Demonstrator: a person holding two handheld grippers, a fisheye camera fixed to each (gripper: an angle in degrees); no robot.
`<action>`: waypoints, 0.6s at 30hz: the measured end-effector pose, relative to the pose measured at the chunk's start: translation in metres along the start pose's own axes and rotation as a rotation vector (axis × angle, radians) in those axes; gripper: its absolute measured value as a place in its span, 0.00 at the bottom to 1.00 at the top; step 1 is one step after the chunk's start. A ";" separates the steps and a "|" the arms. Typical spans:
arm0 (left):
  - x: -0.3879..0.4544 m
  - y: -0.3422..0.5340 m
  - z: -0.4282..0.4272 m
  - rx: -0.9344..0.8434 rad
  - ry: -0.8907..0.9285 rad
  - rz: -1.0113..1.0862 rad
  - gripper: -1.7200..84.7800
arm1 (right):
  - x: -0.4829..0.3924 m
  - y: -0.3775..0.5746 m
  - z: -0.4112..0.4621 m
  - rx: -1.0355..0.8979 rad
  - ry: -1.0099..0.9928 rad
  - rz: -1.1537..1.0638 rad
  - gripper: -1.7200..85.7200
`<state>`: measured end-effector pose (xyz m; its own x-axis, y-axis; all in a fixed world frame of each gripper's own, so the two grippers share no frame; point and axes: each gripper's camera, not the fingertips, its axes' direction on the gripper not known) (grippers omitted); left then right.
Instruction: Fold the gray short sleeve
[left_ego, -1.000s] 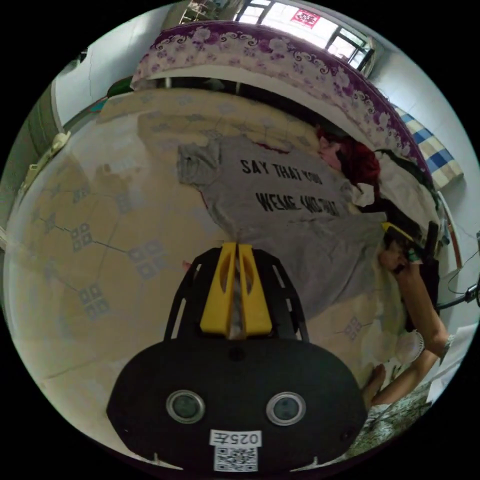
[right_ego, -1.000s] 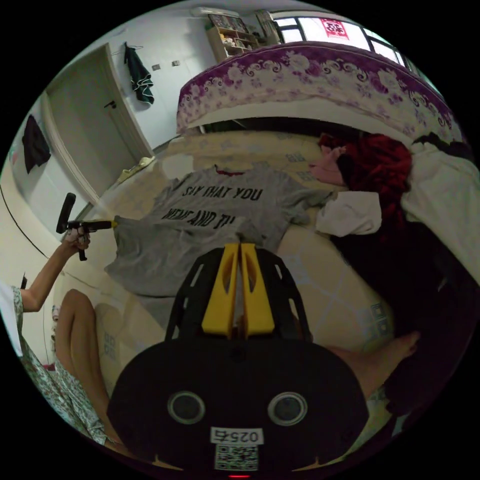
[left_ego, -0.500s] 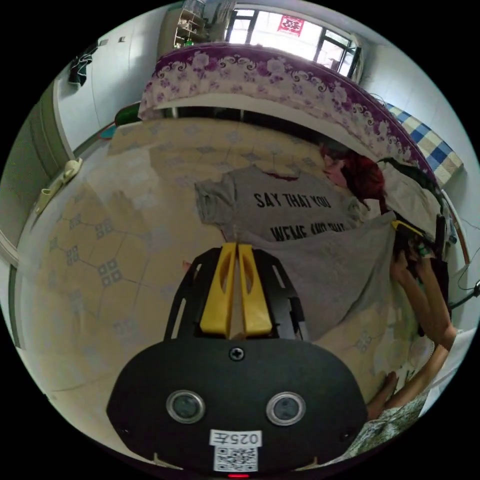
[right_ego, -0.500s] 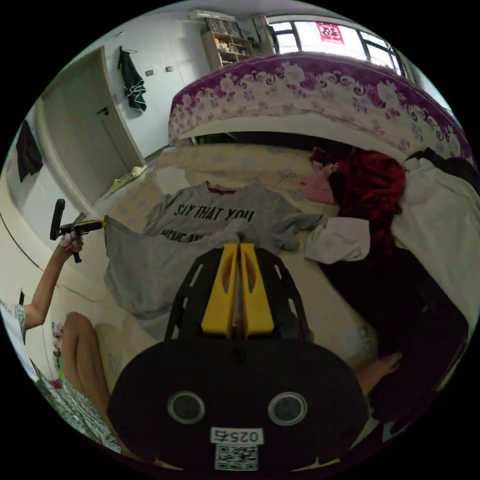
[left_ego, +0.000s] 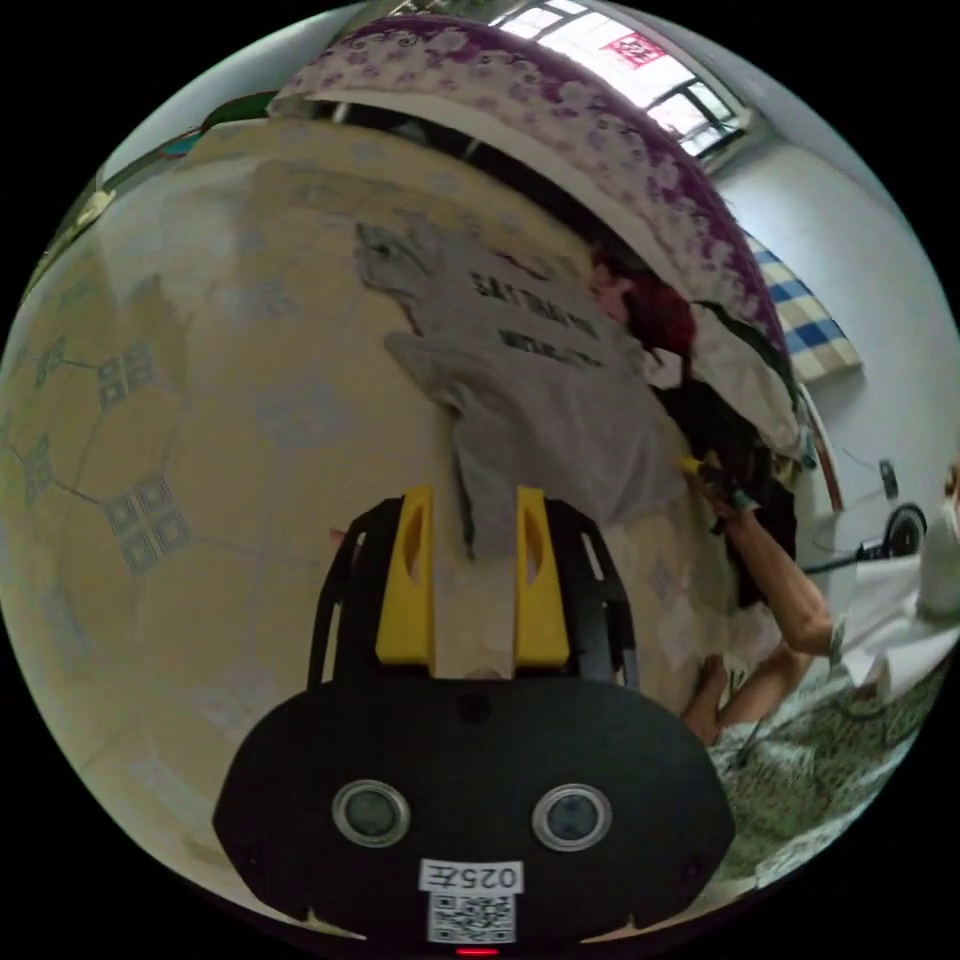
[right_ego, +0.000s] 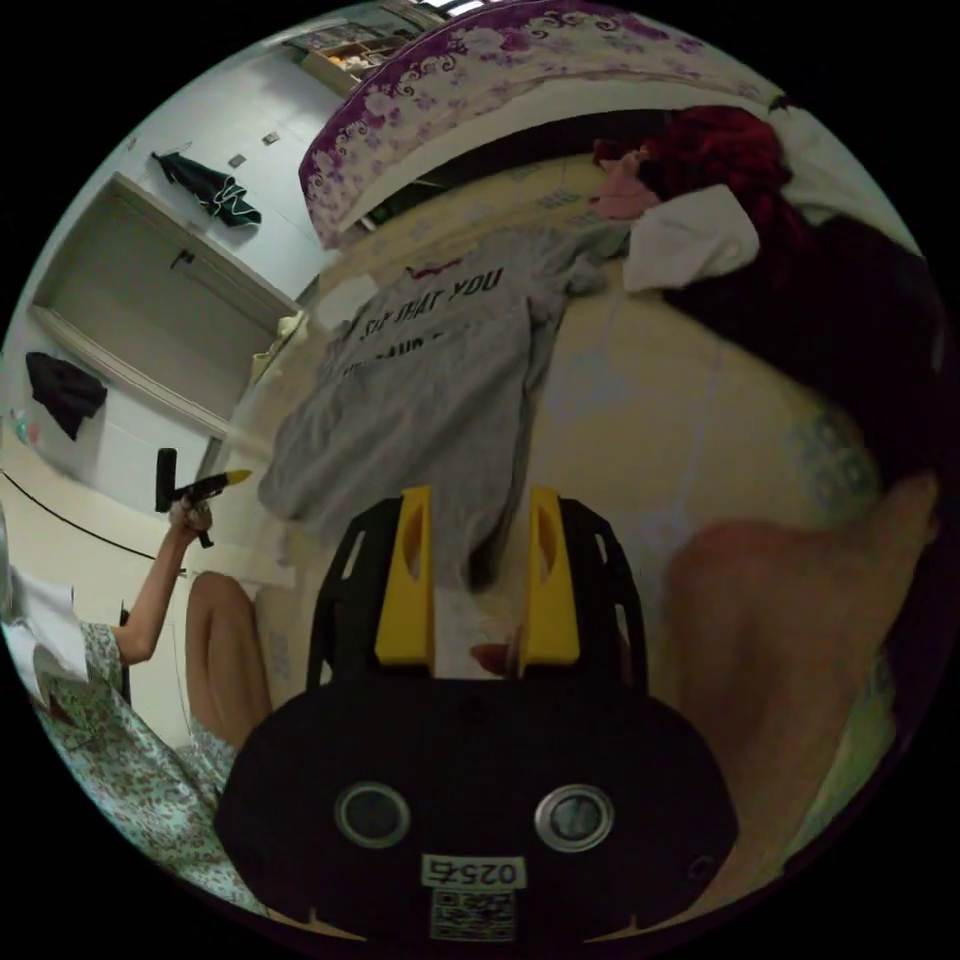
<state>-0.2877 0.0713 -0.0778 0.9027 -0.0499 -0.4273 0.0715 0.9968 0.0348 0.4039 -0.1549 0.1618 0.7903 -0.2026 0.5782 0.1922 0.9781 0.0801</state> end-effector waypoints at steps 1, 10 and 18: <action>0.009 0.013 0.003 -0.006 -0.012 0.024 0.11 | 0.002 0.010 0.003 -0.012 -0.004 0.011 0.17; 0.028 0.011 0.037 -0.041 -0.197 0.142 0.06 | -0.012 0.013 0.009 -0.019 -0.041 -0.042 0.16; 0.008 0.009 0.041 -0.050 -0.131 0.073 0.00 | -0.010 -0.003 0.018 -0.088 0.005 -0.075 0.07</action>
<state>-0.2626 0.0774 -0.0435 0.9526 0.0187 -0.3035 -0.0148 0.9998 0.0151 0.3844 -0.1546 0.1705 0.7746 -0.2752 0.5695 0.3007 0.9523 0.0512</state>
